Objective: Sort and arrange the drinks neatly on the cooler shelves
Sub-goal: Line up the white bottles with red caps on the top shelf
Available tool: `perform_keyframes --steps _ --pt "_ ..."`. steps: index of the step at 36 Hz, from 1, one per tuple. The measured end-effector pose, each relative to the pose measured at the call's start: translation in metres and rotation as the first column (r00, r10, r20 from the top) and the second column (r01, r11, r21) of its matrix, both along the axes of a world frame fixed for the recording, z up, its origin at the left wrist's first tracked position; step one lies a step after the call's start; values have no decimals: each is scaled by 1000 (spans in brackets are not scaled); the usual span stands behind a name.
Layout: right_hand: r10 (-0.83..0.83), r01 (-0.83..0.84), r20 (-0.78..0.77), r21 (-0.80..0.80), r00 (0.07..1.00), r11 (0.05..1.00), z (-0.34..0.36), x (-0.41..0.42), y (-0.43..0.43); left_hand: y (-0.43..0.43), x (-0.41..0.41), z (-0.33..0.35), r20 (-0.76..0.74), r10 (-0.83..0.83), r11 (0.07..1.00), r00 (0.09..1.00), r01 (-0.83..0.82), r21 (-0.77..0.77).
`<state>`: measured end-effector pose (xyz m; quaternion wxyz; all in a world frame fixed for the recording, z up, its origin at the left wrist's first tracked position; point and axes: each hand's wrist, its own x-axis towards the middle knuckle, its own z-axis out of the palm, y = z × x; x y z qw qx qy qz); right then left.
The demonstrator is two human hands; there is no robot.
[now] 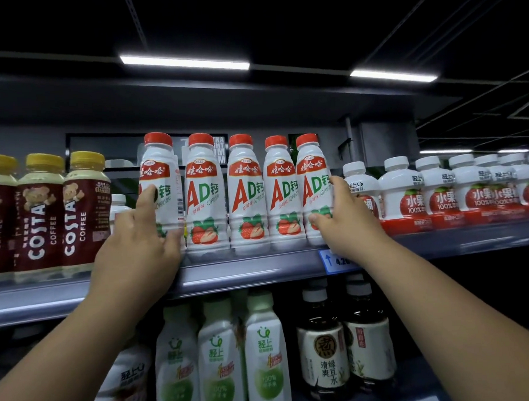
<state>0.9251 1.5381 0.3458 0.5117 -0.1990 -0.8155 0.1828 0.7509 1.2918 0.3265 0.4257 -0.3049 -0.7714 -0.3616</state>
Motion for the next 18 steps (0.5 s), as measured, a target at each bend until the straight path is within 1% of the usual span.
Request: perform_keyframes --steps 5,10,15,18 --pt "-23 22 11 40 1000 999 -6 5 0 1 0 -1 -11 25 999 1000 -25 -24" --pt "-100 101 -10 109 995 989 -19 2 -3 3 0 -3 -24 60 995 998 -62 -72" --pt "-75 82 -60 117 995 990 -24 1 -3 -2 4 -9 -28 71 992 997 -73 -106" --pt "-76 87 -89 116 993 989 -26 2 -7 -8 7 -14 -56 73 986 996 -80 -145"
